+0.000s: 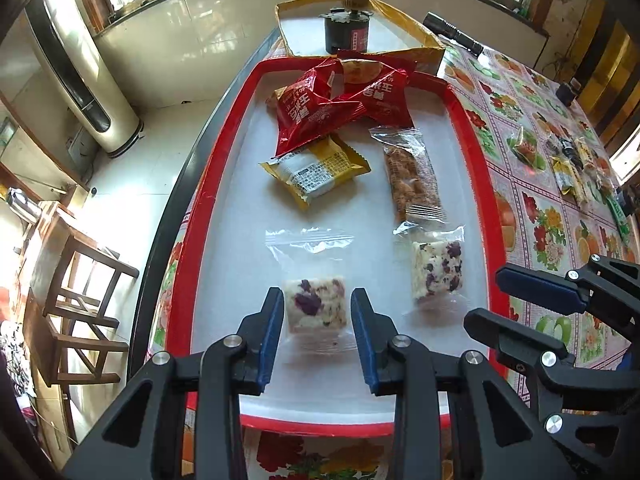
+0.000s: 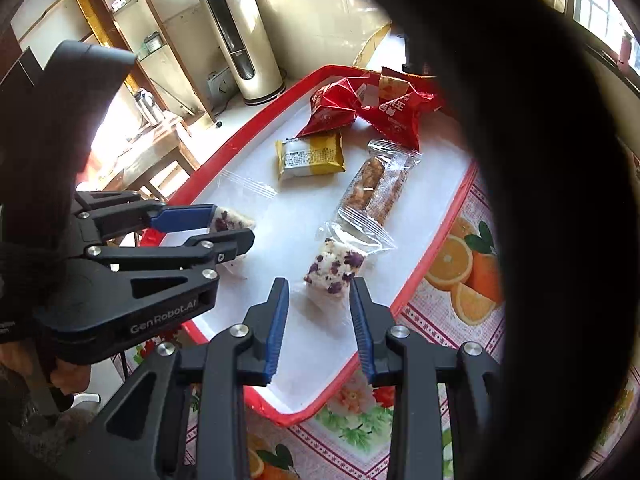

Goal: Organize snacks
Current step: 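Lower both nougat squares into the tray and open both tools, then withdraw both open tools from the tray toward the snacks on the table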

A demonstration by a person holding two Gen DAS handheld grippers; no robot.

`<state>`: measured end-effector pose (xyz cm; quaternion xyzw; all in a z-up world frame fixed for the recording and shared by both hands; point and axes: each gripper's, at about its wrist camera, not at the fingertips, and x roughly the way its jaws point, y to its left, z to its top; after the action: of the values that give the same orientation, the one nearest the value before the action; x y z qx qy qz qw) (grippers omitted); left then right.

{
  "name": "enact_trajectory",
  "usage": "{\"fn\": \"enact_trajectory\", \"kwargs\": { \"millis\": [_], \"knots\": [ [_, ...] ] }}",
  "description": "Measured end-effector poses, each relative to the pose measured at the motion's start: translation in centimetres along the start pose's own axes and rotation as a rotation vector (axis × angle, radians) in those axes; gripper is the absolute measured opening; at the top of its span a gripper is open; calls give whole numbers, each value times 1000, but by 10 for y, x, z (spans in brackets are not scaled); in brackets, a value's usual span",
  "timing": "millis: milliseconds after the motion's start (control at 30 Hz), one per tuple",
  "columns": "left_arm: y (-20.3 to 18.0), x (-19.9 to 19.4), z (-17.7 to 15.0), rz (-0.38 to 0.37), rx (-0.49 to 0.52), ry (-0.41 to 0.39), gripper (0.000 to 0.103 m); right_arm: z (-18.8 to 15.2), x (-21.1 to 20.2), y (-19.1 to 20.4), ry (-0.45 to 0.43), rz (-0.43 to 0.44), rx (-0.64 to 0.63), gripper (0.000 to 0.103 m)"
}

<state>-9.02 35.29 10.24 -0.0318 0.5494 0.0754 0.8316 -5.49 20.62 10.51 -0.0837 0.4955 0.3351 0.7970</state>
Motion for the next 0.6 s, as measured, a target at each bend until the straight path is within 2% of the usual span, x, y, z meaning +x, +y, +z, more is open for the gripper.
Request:
{"fn": "enact_trajectory", "kwargs": {
  "millis": [333, 600],
  "knots": [
    [-48, -19, -12, -16, 32, -33, 37, -46, -39, -35, -22, 21, 88, 35],
    [-127, -21, -20, -86, 181, -35, 40, -93, -58, -91, -7, -3, 237, 38]
  ]
}}
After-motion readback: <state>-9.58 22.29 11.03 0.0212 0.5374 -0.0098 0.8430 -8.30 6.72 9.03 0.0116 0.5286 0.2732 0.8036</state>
